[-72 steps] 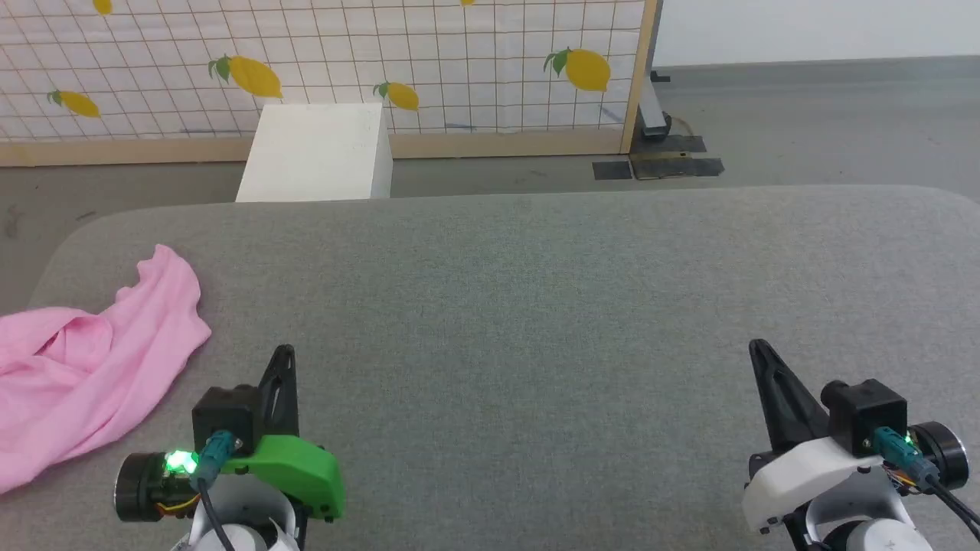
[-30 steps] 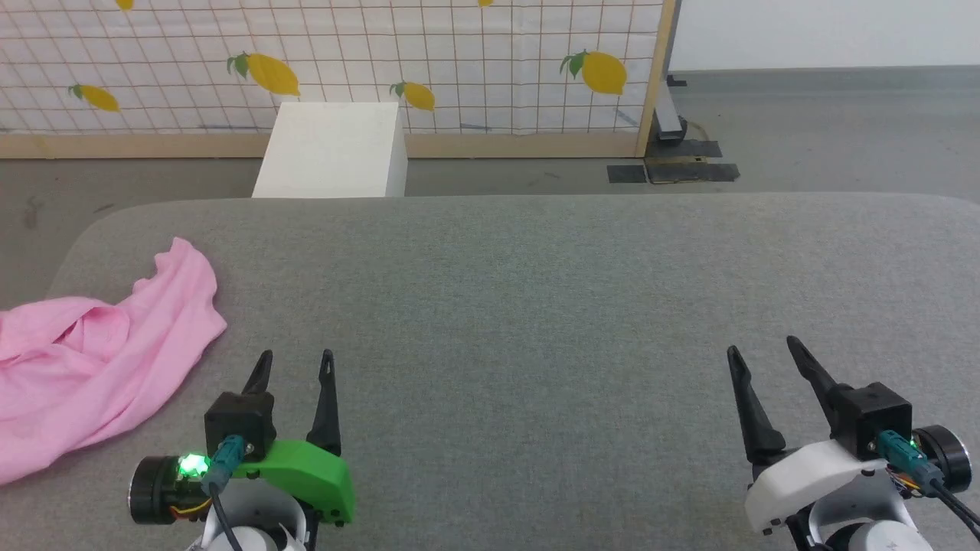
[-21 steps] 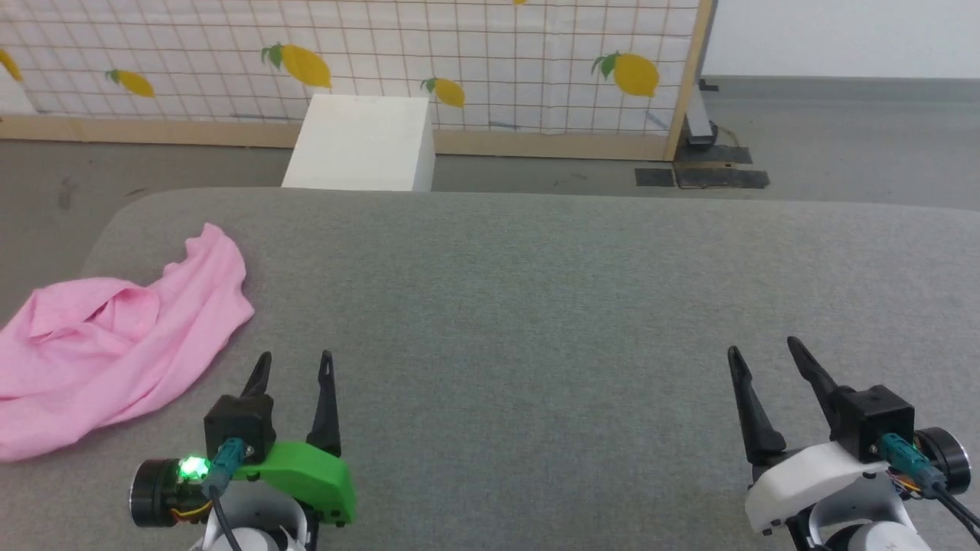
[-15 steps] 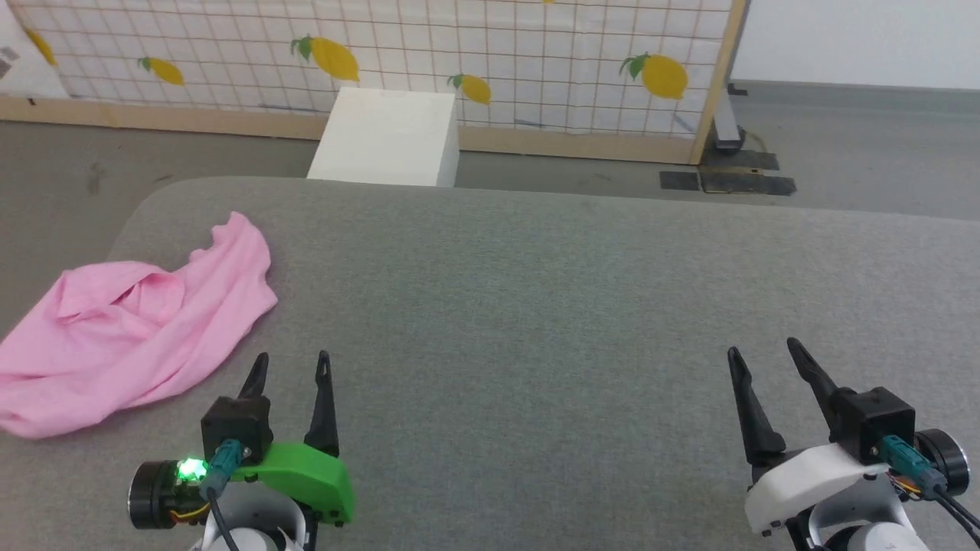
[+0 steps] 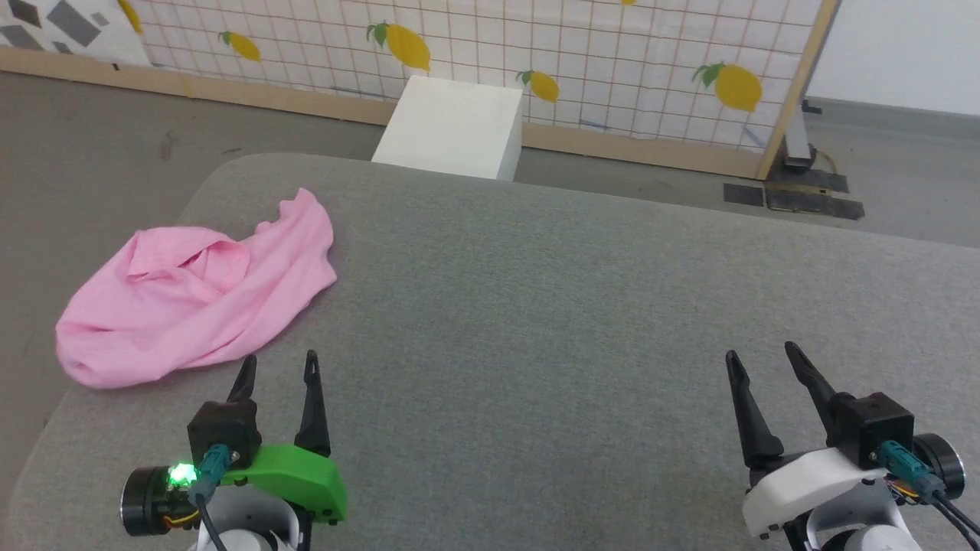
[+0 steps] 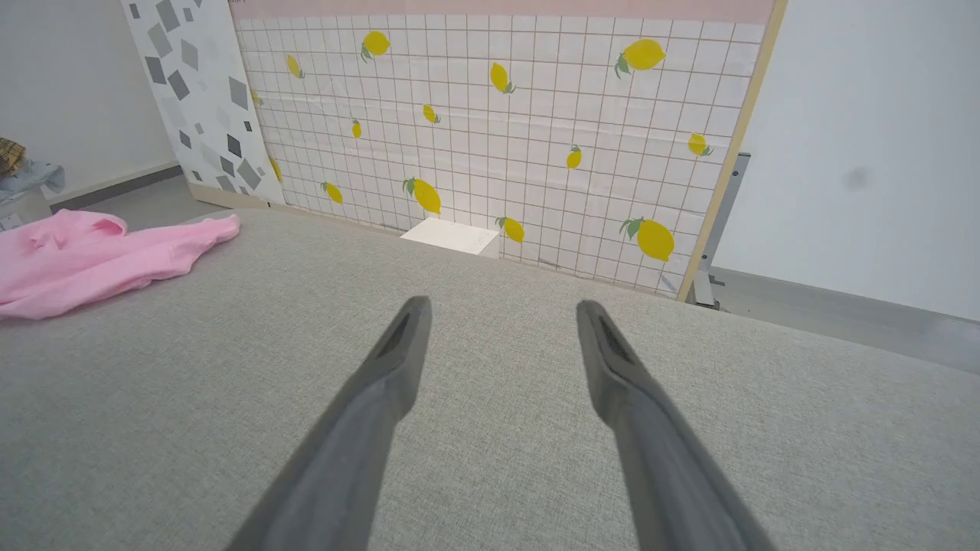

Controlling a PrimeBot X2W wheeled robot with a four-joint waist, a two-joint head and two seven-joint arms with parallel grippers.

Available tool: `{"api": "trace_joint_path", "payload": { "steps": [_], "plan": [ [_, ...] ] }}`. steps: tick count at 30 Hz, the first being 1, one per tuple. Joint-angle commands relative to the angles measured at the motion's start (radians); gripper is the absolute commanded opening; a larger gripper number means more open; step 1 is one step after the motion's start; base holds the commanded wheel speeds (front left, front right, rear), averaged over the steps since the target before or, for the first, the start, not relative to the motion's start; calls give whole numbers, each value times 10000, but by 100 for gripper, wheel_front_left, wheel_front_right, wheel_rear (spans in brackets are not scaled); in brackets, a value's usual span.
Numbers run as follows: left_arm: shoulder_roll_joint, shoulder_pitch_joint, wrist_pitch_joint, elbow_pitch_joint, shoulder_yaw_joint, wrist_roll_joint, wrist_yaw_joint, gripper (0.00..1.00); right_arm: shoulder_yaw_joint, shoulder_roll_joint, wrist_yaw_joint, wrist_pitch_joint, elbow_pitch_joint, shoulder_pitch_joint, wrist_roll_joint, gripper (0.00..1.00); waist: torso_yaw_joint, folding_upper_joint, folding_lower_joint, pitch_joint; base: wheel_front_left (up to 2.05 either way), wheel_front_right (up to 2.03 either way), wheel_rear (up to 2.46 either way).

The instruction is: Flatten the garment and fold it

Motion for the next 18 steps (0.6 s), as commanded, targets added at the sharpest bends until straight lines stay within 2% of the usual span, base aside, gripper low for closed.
{"api": "trace_joint_path", "payload": {
  "steps": [1, 18],
  "plan": [
    [87, -80, -109, 59, 26, -51, 94, 100, -1, 8, -6, -117, 69, -155, 110, 100, 226, 0, 0, 9, 0, 0, 0],
    [184, -47, -459, 318, -13, -294, 305, 100, 109, 11, -8, -459, 361, -198, 320, 100, 1216, 0, 0, 24, -1, -1, -1]
  ]
}}
